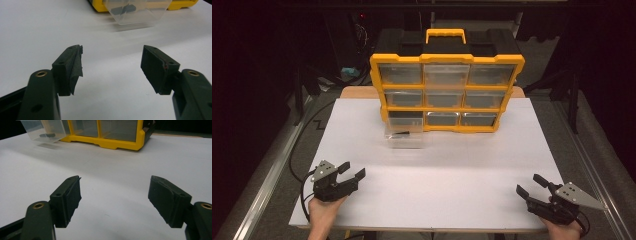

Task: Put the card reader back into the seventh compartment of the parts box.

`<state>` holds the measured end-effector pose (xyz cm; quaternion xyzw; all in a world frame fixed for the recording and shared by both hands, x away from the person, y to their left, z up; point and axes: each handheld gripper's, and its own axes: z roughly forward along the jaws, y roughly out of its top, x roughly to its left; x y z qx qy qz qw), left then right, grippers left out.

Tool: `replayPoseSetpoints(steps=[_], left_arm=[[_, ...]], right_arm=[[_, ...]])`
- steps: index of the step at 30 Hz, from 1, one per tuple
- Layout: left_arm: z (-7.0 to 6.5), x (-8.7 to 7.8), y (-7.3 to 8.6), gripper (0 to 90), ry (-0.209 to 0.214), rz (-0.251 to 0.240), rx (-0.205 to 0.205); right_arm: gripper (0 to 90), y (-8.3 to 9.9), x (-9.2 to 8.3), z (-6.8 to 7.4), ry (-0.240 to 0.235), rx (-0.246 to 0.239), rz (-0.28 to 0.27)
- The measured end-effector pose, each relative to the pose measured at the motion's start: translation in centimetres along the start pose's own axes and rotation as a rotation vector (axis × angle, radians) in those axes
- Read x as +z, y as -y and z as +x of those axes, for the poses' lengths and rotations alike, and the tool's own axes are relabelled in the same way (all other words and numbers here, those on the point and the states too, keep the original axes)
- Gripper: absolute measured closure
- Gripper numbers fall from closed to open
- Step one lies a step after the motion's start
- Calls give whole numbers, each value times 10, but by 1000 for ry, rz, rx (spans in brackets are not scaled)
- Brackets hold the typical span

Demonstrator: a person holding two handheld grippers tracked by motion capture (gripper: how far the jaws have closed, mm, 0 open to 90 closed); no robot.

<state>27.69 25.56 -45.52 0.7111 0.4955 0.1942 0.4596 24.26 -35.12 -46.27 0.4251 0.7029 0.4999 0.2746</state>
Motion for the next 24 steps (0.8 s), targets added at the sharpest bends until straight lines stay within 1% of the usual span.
replayPoseSetpoints(steps=[6,10,11,12,13,15,17,24], left_arm=[[4,-3,6,330,-22,-24,-7],[8,-3,14,326,-34,-29,-26],[8,-3,15,325,-37,-28,-25],[8,-3,17,325,-52,-28,-12],[8,-4,18,324,-63,-29,-8],[9,-6,19,325,-59,-36,-20],[8,-8,20,325,-60,-49,-19],[9,-7,20,324,-49,-45,-28]], right_arm=[[264,0,-1,0,-1,2,-5],[263,0,0,0,1,2,-3],[263,0,-1,0,1,2,-3],[263,0,-1,0,1,2,-4],[263,0,-1,0,1,5,-9],[263,0,-2,0,-3,9,-13],[263,0,-2,-1,-4,6,-14],[263,0,-1,-1,-2,9,-13]])
